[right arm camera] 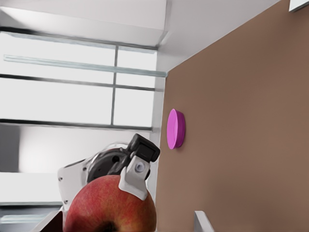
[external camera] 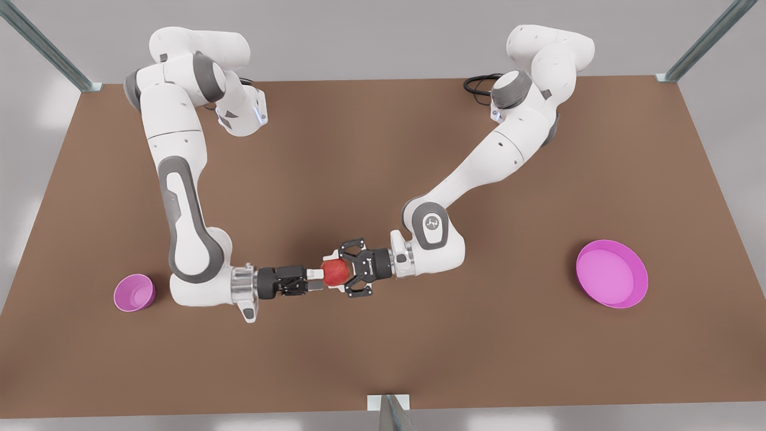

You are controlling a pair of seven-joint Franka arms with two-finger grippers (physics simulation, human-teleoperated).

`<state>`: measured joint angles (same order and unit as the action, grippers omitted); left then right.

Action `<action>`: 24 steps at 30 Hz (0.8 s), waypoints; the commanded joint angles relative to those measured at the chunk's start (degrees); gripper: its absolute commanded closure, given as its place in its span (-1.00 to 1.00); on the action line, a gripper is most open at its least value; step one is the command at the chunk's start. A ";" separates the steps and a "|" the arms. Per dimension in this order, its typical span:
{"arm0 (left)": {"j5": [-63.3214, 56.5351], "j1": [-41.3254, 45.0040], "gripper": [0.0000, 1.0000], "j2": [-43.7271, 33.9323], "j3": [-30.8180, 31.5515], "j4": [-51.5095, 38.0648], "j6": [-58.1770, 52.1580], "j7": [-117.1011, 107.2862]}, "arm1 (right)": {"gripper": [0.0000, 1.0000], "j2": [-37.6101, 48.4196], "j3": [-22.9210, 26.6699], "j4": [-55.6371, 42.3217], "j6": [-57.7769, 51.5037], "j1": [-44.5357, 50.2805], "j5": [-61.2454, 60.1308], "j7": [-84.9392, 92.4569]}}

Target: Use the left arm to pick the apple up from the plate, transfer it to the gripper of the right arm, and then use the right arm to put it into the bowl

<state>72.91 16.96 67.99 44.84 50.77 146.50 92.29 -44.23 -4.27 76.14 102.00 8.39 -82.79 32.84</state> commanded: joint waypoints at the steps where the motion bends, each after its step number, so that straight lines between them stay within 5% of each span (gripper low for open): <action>1: -0.05 0.00 -0.32 -0.13 -0.02 0.03 -0.60 1.23 | -1.00 0.11 -0.04 -0.03 0.22 0.13 -0.09 -4.18; 13: -0.05 0.00 -0.32 -0.05 -0.37 0.21 -0.51 1.31 | -1.00 0.02 -1.71 0.06 2.50 1.71 -0.26 -3.13; 16: -0.05 0.00 -0.32 -0.05 -0.55 0.29 -0.51 1.31 | -0.49 0.02 -1.71 0.06 2.42 1.80 -0.18 -3.13; 18: -0.05 0.00 -0.33 -0.05 -0.81 0.29 -0.51 1.31 | -0.44 0.02 -1.71 0.06 2.42 1.80 -0.09 -3.13; 20: -0.05 0.00 -0.99 -0.05 -0.81 0.29 -0.51 1.31 | -0.39 0.02 -1.71 -0.03 2.33 1.80 -0.09 -3.04; 24: -0.05 0.09 -0.99 -0.13 -1.16 0.29 -0.51 1.31 | -0.39 0.11 -1.71 -0.03 2.33 1.80 0.00 -3.04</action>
<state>72.88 16.98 68.05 43.72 51.08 146.13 93.31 -44.24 -5.94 76.17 104.30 10.19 -83.07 30.62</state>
